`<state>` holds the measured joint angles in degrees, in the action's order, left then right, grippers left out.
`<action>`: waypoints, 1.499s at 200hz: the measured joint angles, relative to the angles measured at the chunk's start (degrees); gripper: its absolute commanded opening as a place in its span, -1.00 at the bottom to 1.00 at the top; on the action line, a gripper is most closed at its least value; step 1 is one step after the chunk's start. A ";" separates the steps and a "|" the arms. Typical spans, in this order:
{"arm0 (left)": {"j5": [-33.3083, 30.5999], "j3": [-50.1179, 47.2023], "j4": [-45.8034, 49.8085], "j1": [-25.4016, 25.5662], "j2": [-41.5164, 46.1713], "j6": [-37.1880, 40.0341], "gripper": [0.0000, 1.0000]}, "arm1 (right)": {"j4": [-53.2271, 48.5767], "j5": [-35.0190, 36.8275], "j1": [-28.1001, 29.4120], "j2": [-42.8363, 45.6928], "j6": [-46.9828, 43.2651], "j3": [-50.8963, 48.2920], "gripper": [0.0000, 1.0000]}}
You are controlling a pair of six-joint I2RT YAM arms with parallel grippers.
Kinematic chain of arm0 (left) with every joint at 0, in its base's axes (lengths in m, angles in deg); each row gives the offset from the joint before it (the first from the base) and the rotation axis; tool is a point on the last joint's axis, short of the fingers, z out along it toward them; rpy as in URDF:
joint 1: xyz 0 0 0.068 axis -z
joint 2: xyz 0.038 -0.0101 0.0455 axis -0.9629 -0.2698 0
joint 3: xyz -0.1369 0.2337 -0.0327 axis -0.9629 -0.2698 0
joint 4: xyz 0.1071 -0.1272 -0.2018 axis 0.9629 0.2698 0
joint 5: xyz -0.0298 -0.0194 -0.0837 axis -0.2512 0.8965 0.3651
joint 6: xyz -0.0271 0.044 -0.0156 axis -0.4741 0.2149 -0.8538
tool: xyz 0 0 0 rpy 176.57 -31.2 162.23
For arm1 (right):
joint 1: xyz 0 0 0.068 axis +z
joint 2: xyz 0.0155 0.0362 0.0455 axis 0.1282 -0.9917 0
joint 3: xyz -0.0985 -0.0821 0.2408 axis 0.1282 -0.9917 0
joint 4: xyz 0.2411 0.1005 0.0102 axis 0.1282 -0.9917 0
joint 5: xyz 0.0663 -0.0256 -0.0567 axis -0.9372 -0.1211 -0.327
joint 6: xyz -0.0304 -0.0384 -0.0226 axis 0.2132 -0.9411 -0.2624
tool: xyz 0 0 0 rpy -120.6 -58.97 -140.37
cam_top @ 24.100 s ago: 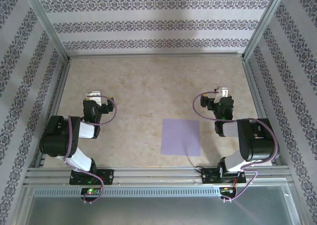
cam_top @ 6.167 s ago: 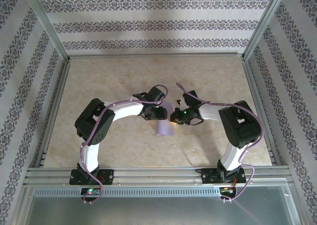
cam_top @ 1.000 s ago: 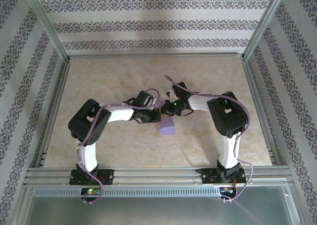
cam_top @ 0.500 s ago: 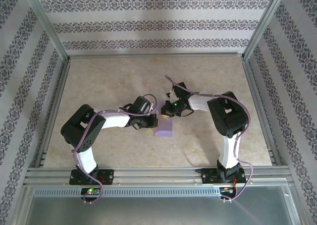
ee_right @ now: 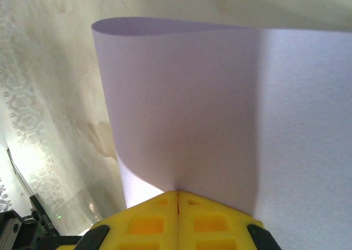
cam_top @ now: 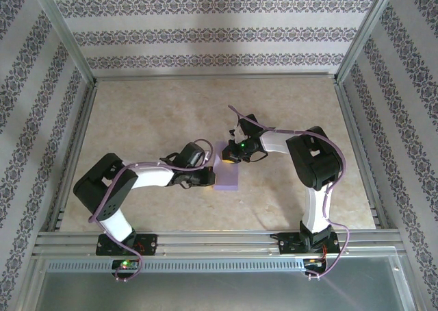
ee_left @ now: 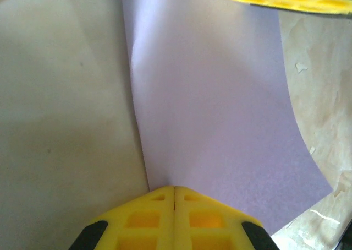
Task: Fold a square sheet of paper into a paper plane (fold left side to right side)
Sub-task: First fold the square sheet of paper in half at the center of the table.
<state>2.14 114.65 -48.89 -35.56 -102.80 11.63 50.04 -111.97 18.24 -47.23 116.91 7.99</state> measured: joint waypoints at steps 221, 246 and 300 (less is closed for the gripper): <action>1.60 -1.05 10.10 -1.07 14.97 -2.56 -1.00 | 0.70 -0.76 0.00 -0.61 -3.69 0.50 -1.00; 1.81 3.67 10.29 -3.89 12.52 -1.14 -1.00 | 0.70 -0.83 0.00 -0.61 -5.31 0.50 -1.00; 4.66 9.42 8.90 -3.98 -2.49 0.87 -1.00 | 0.70 -1.01 0.04 -0.61 -7.34 0.50 -1.00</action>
<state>6.80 124.07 -39.99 -39.54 -105.29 12.50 50.74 -112.97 18.28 -47.84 109.57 8.49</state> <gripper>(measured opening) 0.052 0.060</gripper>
